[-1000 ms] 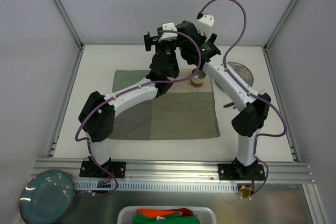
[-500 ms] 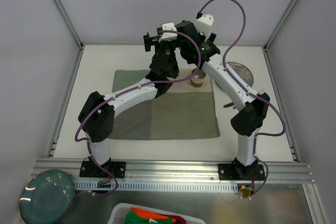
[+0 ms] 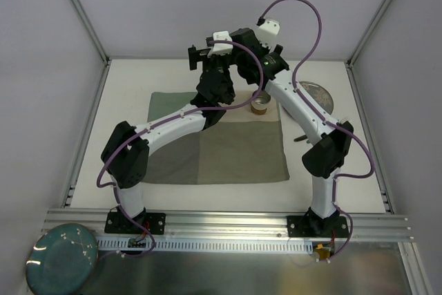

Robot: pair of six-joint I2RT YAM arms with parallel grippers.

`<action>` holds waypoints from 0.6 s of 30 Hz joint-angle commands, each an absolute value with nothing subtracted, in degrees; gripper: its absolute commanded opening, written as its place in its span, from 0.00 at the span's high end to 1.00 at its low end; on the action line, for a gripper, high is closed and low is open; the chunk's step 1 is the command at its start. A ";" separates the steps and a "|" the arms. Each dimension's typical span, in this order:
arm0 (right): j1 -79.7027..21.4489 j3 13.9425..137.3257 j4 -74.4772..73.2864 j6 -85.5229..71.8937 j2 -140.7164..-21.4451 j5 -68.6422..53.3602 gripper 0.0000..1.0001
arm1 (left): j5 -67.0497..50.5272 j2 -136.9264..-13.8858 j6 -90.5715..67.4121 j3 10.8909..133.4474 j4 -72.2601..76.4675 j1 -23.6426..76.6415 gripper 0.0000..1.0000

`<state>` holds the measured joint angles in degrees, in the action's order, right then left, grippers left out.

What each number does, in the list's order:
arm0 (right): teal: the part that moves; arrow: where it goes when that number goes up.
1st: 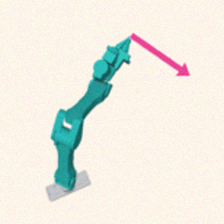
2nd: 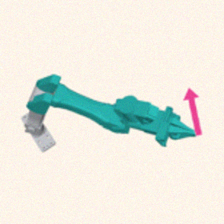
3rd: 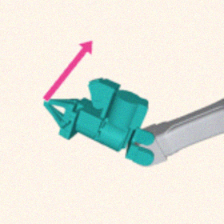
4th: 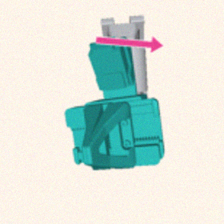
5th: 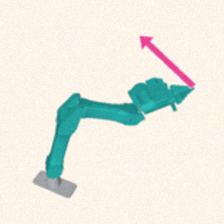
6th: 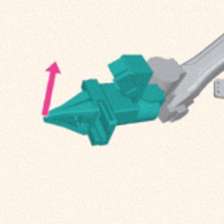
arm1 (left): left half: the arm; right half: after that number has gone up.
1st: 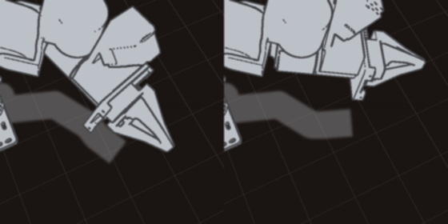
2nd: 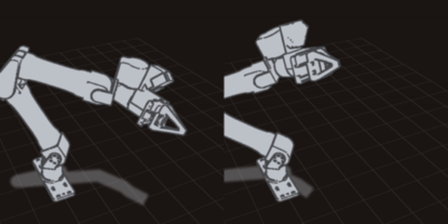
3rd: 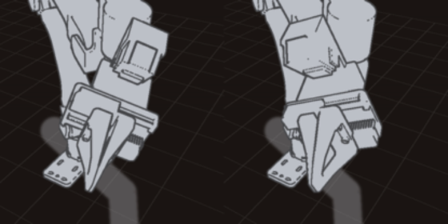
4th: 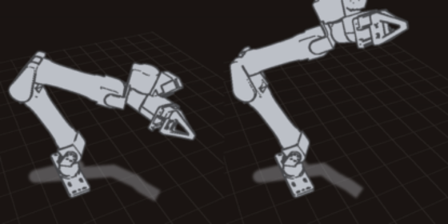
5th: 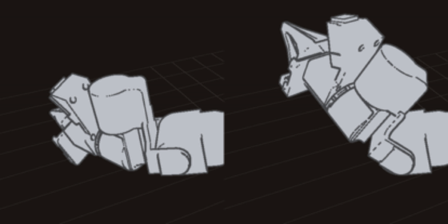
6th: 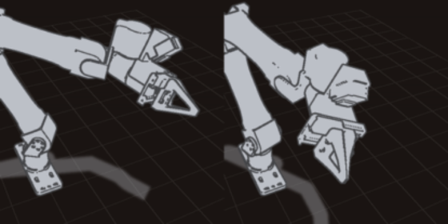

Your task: Set the dinner table for one person

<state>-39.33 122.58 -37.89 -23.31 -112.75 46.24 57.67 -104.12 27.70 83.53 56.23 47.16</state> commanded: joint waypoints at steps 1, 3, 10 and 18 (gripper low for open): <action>-43.24 125.15 -38.93 -27.42 -115.05 39.21 0.03 | 46.23 -104.15 27.95 82.79 50.98 52.29 0.01; -42.98 126.73 -40.59 -28.29 -115.05 38.50 0.03 | 46.41 -103.71 28.56 83.32 51.06 52.82 0.01; -42.63 132.36 -41.04 -29.71 -117.24 35.78 0.03 | 43.33 -102.57 35.67 82.79 55.63 52.82 0.01; -41.49 137.37 -41.40 -30.32 -119.09 30.50 0.03 | 43.51 -102.92 39.02 85.60 54.93 52.82 0.01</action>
